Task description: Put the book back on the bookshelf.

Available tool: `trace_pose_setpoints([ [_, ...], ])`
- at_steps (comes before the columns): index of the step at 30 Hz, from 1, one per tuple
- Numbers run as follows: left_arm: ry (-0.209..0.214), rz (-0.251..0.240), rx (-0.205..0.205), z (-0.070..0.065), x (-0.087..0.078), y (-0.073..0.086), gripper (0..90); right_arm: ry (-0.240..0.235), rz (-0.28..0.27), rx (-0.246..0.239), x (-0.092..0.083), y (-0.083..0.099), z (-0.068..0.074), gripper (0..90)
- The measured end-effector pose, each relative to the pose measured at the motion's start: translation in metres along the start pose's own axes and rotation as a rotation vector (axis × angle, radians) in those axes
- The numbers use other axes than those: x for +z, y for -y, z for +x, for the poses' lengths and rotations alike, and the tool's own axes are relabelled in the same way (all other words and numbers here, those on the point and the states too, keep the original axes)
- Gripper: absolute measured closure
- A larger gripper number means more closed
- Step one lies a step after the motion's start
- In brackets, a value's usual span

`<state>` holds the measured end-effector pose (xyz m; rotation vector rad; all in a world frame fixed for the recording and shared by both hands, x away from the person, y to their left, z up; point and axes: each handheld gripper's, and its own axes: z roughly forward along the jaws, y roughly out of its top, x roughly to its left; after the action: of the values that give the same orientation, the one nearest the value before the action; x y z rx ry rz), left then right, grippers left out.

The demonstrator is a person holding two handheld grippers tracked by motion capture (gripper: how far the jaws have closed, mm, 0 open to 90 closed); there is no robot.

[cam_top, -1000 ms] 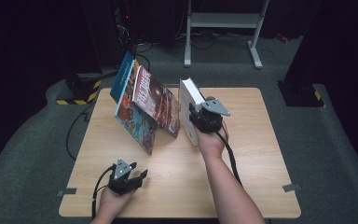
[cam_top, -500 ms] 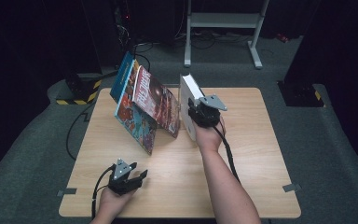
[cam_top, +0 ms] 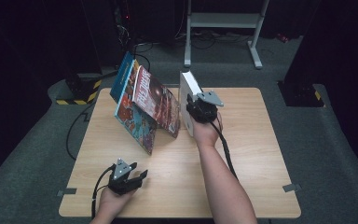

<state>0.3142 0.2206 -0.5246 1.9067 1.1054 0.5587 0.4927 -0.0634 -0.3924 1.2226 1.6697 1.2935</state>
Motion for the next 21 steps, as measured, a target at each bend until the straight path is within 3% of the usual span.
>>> trace_pose_setpoints([
  [12,0.001,0.001,0.005,0.0,-0.001,0.0,43.0,0.028,-0.004,-0.028,0.016,0.002,0.008,54.2],
  [21,0.007,-0.004,-0.002,0.001,-0.001,0.0,43.3,0.036,-0.005,-0.015,0.024,0.001,0.007,54.2],
])
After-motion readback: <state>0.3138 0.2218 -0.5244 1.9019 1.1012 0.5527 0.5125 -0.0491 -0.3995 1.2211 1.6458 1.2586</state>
